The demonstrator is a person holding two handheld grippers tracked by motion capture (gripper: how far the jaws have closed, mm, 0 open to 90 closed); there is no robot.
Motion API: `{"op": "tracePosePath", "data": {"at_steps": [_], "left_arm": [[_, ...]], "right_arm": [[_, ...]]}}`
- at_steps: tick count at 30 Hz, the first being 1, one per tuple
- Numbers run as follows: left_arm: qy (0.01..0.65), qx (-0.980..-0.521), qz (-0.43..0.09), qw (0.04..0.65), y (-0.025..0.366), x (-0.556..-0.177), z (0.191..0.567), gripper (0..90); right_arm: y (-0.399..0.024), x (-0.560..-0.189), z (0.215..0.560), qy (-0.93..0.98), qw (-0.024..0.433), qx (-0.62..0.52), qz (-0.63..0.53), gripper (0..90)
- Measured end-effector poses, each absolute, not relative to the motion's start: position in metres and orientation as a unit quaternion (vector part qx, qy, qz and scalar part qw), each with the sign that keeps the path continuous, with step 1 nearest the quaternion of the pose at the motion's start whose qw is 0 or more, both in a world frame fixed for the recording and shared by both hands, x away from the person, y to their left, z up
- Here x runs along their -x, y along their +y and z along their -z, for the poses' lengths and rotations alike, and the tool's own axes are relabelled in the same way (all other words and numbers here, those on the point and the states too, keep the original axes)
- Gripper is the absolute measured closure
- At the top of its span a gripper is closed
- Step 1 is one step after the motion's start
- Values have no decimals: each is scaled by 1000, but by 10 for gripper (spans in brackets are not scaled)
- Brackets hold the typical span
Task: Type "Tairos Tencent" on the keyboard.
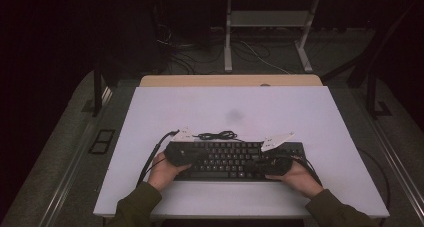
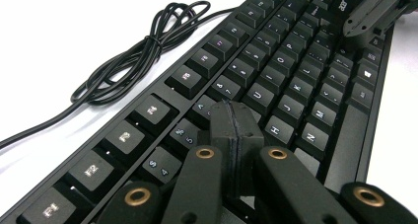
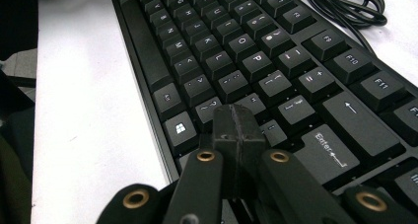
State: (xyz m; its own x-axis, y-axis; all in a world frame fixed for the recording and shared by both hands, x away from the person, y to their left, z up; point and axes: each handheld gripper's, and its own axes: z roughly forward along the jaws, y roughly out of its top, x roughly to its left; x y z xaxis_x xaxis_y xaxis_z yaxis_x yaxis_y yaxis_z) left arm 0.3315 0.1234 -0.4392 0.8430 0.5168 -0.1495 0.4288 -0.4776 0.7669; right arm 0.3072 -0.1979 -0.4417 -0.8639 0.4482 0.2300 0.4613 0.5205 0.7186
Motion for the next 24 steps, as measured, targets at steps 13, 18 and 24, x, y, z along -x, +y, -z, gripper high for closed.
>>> {"op": "tracePosePath", "data": {"at_steps": [13,18,24], "left_arm": [[280,-849,-52,445,128,-329,429,854],[286,-845,-46,449,131,-329,428,764],[284,-844,-45,452,132,-327,425,649]], "right_arm": [[-198,-307,442,-872,8,261,415,893],[-198,-307,441,-872,8,260,415,893],[-200,-307,437,-863,8,260,432,890]]}}
